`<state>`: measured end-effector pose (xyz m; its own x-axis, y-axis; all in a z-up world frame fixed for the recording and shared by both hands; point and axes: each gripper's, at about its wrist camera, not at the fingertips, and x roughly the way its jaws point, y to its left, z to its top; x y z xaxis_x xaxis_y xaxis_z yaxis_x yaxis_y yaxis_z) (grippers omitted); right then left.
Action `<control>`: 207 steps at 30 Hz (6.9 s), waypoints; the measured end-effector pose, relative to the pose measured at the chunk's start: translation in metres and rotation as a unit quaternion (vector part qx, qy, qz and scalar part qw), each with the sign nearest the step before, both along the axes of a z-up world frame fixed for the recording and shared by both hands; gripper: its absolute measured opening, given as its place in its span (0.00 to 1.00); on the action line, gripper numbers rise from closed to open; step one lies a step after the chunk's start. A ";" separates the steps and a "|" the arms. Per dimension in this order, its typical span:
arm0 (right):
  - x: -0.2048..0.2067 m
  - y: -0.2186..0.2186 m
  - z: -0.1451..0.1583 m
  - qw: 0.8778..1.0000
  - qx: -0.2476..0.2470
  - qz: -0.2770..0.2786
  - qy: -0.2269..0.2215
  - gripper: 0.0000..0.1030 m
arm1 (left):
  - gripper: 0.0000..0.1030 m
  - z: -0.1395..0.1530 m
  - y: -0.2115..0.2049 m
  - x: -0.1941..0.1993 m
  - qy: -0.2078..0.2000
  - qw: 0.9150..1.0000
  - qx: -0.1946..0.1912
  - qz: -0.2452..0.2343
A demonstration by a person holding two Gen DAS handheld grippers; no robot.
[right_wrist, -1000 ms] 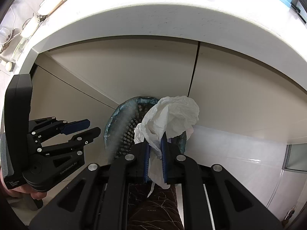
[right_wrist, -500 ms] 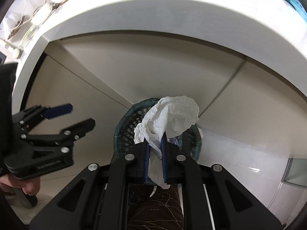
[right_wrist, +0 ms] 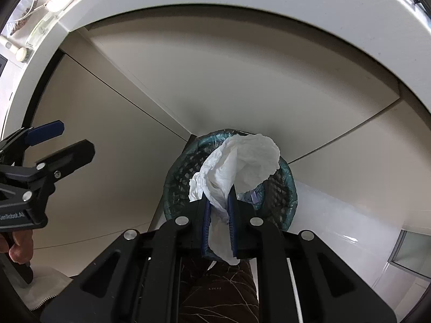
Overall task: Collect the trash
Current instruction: 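Open the left tool to drop the clear tube while the right tool drops the tissue, then raise both open tools back over the counter, then grasp the green medicine box with the left tool while the right tool grasps the blue cookie packet, then lift the green box with the left tool while the right tool lifts the blue packet, then carry the green box and blue cookie packet down over the black wastebasket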
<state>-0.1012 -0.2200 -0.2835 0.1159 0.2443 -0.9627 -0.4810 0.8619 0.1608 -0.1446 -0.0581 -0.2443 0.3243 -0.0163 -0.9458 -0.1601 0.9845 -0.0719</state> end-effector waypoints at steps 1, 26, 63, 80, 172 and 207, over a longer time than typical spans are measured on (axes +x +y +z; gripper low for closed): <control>0.001 0.000 -0.001 1.000 -0.002 0.000 0.000 0.12 | 0.94 -0.001 0.001 -0.001 0.002 1.000 0.003 0.001; 0.003 0.004 -0.011 1.000 -0.020 0.010 0.002 0.71 | 0.94 -0.015 0.005 -0.006 0.018 1.000 0.007 0.006; 0.045 -0.068 0.136 0.988 0.053 -0.069 -0.129 0.91 | 0.94 0.087 0.001 0.023 -0.054 0.997 0.016 0.046; 0.124 -0.091 0.184 0.958 0.048 -0.242 -0.148 0.91 | 0.94 0.149 0.076 0.158 -0.082 0.996 0.015 0.008; 0.201 -0.073 0.180 0.953 0.018 -0.295 -0.059 0.28 | 0.45 0.167 -0.015 0.282 -0.043 0.991 0.047 -0.119; 0.110 -0.059 0.214 0.976 0.046 -0.167 -0.130 0.28 | 0.45 0.162 -0.040 0.129 -0.059 0.996 0.016 -0.071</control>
<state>0.0093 -0.2785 -0.0695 0.4422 0.2353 -0.8655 -0.2110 0.9652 0.1545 -0.0155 -0.0982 -0.0822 0.4305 -0.0399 -0.9017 -0.0107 0.9987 -0.0493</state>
